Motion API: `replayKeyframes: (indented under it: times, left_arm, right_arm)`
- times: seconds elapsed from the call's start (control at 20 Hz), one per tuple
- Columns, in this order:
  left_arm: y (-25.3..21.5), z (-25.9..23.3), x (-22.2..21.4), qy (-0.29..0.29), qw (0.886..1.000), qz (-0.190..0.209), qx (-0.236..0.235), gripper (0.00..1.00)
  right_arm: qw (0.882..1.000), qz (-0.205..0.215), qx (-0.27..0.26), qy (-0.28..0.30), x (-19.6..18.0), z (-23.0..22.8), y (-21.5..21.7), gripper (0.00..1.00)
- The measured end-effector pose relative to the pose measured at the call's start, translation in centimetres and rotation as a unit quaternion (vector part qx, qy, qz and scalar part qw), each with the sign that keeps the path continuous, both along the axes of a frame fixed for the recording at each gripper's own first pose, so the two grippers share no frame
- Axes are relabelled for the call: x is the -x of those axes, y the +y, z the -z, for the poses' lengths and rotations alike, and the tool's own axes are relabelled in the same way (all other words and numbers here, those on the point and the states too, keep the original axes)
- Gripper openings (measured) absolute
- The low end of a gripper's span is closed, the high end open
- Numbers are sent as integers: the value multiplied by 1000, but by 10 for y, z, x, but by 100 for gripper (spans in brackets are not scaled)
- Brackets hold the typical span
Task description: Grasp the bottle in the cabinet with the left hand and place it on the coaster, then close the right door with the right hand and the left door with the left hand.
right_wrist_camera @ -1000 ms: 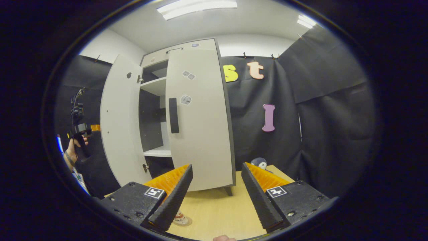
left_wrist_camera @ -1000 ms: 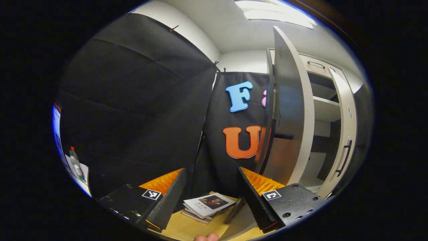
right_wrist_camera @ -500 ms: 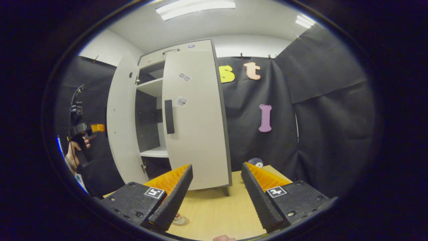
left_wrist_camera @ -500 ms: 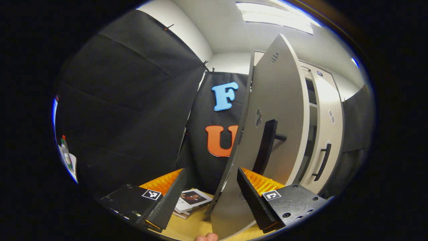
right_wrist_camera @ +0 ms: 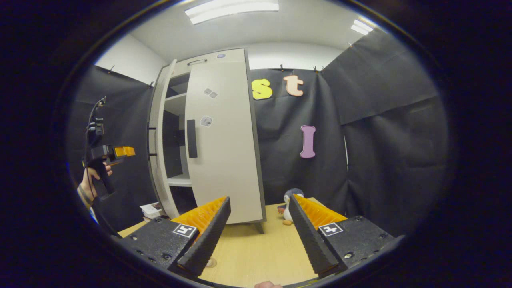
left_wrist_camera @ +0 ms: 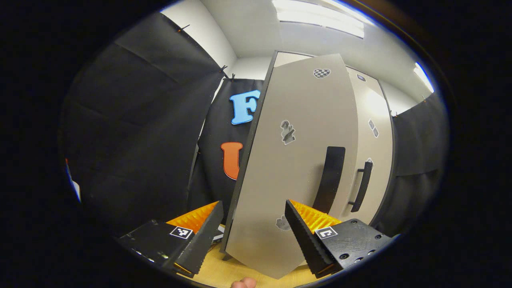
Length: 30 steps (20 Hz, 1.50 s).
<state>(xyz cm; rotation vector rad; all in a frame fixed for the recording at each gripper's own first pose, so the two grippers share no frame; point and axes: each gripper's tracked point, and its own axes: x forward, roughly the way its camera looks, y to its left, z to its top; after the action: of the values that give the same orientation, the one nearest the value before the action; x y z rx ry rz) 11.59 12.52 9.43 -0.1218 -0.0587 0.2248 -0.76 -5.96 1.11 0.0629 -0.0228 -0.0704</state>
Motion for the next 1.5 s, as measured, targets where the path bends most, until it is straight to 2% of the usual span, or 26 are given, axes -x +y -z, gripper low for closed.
replayKeyframes:
  times: [0.05, 0.1, 0.15, 0.2, 0.3, 0.35, 0.45, 0.5, 0.8, 0.85, 1.05, 1.15, 1.25, 1.35, 1.45, 1.5]
  left_arm:
    - [-1, -2, 2, -3, 1000, 1, 0, 99]
    - [-2, -2, 6, -1, 1000, 3, 2, 99]
    - [-3, -2, 10, 0, 1000, 5, 4, 95]
    - [-4, -2, 14, 3, 1000, 7, 5, 99]
    - [-13, 3, 28, 11, 1000, 12, -1, 90]
    - [-21, 7, 43, 15, 1000, 12, -6, 99]
    - [-33, 14, 60, 17, 1000, 11, -20, 99]
    - [-39, 19, 66, 20, 999, 12, -26, 95]
    - [-79, 55, 80, 33, 998, 35, -47, 99]
    - [-87, 60, 83, 34, 997, 44, -52, 95]
    - [-118, 75, 92, 31, 994, 84, -54, 95]
    - [-127, 77, 96, 30, 994, 91, -51, 93]
    - [-135, 80, 98, 28, 994, 97, -51, 91]
    - [-140, 82, 99, 27, 993, 98, -54, 93]
    - [-147, 84, 99, 26, 992, 106, -56, 95]
    - [-149, 84, 99, 25, 992, 109, -58, 91]
  right_arm:
    - [1000, -1, -1, 1, -1, 2, -3, 94]
    - [1000, 0, 2, 1, -3, 3, -5, 96]
    - [1000, 3, 6, 1, -5, 5, -10, 94]
    - [1000, 5, 7, 2, -7, 6, -12, 96]
    - [1000, 2, 5, -1, -10, 3, -12, 96]
    - [1000, -1, 2, -3, -11, 1, -12, 94]
    - [1000, -8, -3, -5, -14, -1, -10, 96]
    - [1000, -9, -3, -6, -14, -2, -9, 96]
    - [1000, -24, 1, -9, -16, -6, 0, 96]
    - [1000, -25, 4, -10, -15, -7, 0, 96]
    - [1000, -22, 5, -15, -15, -8, -2, 94]
    - [1000, -22, 5, -11, -14, -4, -4, 96]
    - [1000, -16, 5, -10, -11, 0, -6, 94]
    - [1000, -11, 5, -6, -10, 4, -7, 96]
    - [1000, -10, 4, 4, -7, 11, -8, 94]
    - [1000, -8, 4, 8, -6, 13, -9, 94]
